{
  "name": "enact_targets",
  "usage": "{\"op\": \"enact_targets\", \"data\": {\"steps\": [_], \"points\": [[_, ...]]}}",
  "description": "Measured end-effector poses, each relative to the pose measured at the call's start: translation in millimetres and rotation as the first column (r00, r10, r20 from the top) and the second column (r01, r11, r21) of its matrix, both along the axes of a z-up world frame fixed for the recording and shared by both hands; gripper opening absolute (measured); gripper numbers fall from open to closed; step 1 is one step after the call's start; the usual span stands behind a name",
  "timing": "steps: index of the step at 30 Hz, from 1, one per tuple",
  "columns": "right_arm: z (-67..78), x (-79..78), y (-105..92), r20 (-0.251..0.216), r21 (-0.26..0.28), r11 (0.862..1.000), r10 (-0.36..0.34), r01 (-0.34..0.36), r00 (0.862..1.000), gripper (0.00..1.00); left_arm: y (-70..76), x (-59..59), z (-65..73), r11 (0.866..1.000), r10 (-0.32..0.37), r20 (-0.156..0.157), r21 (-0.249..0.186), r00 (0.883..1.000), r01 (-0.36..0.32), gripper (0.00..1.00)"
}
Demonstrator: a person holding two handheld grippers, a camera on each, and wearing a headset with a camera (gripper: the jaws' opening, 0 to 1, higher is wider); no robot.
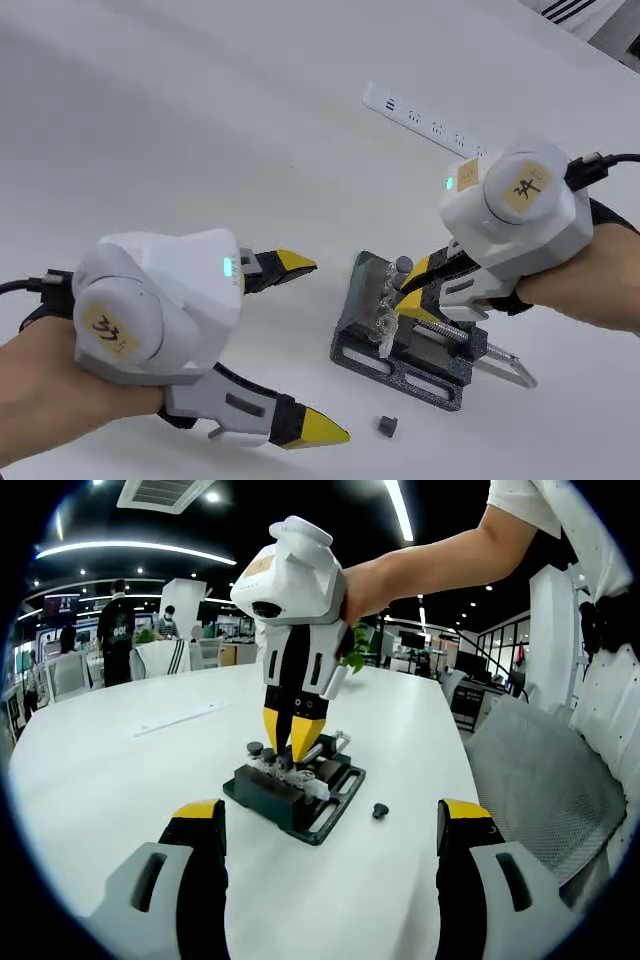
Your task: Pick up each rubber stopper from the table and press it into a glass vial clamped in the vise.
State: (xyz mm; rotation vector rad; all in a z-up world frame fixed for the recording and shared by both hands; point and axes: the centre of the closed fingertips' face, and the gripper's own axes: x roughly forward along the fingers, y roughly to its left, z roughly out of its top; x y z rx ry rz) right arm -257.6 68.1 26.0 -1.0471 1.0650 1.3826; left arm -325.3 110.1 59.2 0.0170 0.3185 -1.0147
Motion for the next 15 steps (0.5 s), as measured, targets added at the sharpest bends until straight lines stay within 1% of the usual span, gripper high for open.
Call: {"op": "enact_targets", "data": {"steps": [2,7,10,11,15], "points": [[-0.3,0.5,0.1,0.001,-0.006,1.0,-0.007,0.007,1.0,0.04,0.1,0.3,-0.7,1.0,0.0,-0.003,0.001,1.0,0.0,0.86],[-0.7,0.1,-0.5,0.013,-0.014,1.0,0.005,-0.004,1.0,0.03,-0.1,0.6,-0.2,1.0,0.0,-0.001,-0.003,1.0,0.0,0.85],[-0.4,-2.7,0.6,0.032,-0.027,1.0,0.017,-0.016,0.999,0.03,-0.2,0.7,-0.3,1.0,0.001,-0.002,-0.003,1.0,-0.001,0.85],[-0.6,-2.6,0.6,0.045,-0.034,0.999,0.031,-0.03,0.998,0.03,-0.4,0.7,-0.2,1.0,0.0,-0.001,-0.003,1.0,0.0,0.85],[-1.6,-2.0,0.1,0.078,-0.049,0.998,0.051,-0.047,0.996,0.02,-0.6,1.2,-0.6,1.0,0.001,-0.002,-0.005,1.0,-0.001,0.85]]}}
